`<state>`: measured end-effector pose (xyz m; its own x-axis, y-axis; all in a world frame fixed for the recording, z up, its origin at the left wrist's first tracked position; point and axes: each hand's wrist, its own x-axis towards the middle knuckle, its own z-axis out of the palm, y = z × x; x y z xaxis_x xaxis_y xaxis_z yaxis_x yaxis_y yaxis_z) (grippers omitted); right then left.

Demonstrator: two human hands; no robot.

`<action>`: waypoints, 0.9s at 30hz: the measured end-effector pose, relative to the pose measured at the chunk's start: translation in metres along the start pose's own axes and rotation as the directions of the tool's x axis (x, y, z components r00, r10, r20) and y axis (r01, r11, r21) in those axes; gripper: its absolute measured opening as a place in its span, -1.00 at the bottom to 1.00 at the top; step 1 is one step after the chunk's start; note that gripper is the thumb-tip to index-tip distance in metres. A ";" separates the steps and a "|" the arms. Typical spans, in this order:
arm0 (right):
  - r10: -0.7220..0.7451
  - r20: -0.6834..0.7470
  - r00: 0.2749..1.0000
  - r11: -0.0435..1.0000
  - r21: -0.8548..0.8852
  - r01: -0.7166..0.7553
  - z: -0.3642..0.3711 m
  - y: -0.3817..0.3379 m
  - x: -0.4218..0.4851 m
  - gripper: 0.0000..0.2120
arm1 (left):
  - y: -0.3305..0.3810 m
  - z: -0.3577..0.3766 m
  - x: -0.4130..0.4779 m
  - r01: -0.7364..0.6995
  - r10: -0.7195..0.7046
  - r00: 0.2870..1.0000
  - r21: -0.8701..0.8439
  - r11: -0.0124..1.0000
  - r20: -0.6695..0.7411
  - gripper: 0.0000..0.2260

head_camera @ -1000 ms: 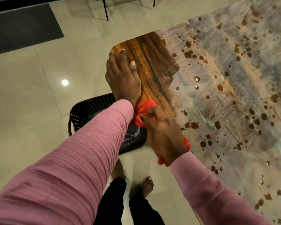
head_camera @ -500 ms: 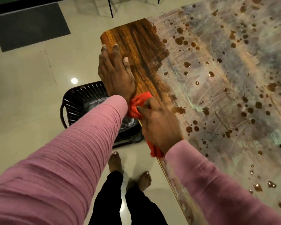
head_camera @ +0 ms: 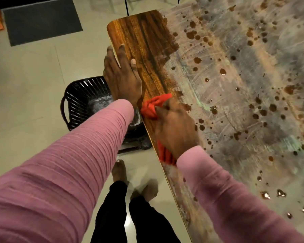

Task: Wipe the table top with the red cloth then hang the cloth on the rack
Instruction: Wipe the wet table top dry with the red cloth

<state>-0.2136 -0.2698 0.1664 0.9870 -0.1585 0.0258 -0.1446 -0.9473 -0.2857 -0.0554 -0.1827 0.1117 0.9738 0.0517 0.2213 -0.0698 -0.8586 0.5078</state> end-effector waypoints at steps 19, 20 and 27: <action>0.178 0.012 0.984 0.984 0.007 -0.178 -0.023 0.037 -0.050 -0.54 | 0.007 -0.018 -0.077 -0.040 0.042 0.998 -0.042 0.998 0.056 -0.57; 0.155 0.018 0.988 0.988 -0.004 -0.155 -0.019 0.029 -0.058 -0.62 | 0.007 -0.019 -0.078 -0.035 0.038 0.998 -0.048 0.998 0.058 -0.56; -0.055 0.073 0.996 0.998 0.027 0.053 -0.006 0.015 -0.119 -0.74 | 0.011 -0.025 -0.096 -0.042 0.045 0.996 -0.051 0.998 0.071 -0.57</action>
<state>-0.3332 -0.2668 0.1651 0.9959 -0.0856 -0.0285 -0.0902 -0.9466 -0.3095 -0.1555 -0.1847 0.1170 0.9826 -0.0237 0.1843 -0.1213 -0.8331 0.5397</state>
